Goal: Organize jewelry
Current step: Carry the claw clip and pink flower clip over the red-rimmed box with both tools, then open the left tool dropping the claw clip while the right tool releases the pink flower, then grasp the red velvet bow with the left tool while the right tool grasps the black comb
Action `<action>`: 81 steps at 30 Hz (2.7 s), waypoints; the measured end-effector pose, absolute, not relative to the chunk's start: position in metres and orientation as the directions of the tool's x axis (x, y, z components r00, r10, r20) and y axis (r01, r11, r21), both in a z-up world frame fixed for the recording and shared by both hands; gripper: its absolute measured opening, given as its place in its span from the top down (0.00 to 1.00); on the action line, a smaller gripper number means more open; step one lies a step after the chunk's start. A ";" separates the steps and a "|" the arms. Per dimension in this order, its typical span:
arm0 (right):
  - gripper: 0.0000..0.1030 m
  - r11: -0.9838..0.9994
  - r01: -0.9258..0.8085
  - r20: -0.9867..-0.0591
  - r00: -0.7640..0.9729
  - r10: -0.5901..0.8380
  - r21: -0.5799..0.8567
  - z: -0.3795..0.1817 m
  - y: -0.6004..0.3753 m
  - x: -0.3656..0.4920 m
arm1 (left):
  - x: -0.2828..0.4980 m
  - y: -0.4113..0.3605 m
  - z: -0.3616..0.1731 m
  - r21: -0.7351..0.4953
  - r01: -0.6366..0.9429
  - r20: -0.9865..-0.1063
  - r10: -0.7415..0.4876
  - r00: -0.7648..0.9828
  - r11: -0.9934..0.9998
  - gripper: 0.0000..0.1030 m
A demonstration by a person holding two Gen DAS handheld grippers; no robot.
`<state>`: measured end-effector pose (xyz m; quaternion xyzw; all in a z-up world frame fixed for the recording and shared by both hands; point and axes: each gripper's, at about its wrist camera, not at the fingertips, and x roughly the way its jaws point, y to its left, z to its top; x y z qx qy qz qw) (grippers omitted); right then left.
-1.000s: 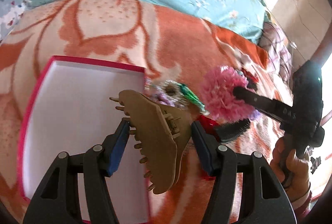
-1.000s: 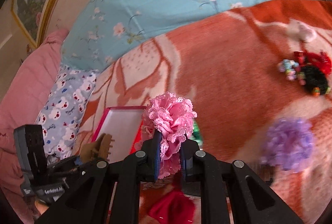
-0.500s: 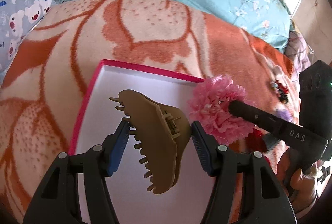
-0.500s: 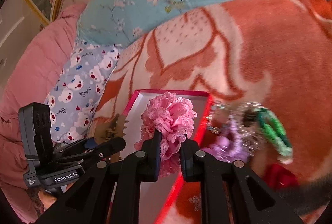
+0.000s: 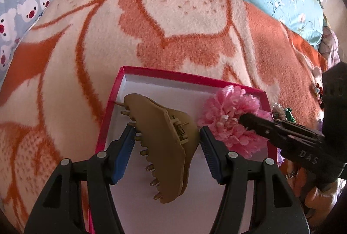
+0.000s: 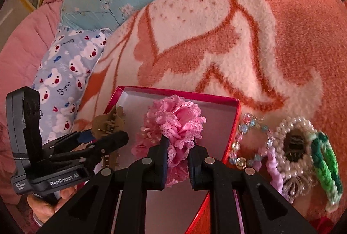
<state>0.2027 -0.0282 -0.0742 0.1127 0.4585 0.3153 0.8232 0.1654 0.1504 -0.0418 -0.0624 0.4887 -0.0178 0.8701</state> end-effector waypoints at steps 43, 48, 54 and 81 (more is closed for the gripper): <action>0.62 0.775 -0.391 -0.607 0.482 0.632 0.497 -0.035 -0.085 0.184 | 0.154 0.173 -0.048 -0.054 -0.120 -0.873 0.011 0.487 0.991 0.38; 0.62 0.785 -0.361 -0.603 0.504 0.619 0.504 -0.033 -0.112 0.175 | 0.141 0.171 -0.034 -0.039 -0.122 -0.858 0.030 0.512 0.992 0.23; 0.60 0.804 -0.322 -0.609 0.530 0.590 0.499 -0.033 -0.152 0.157 | 0.118 0.170 -0.008 -0.071 -0.143 -0.827 0.022 0.562 0.987 0.22; 0.55 0.863 -0.145 -0.672 0.570 0.473 0.485 -0.058 -0.288 0.057 | 0.042 -0.032 -0.003 -0.238 0.249 -0.825 -0.331 0.458 0.939 0.22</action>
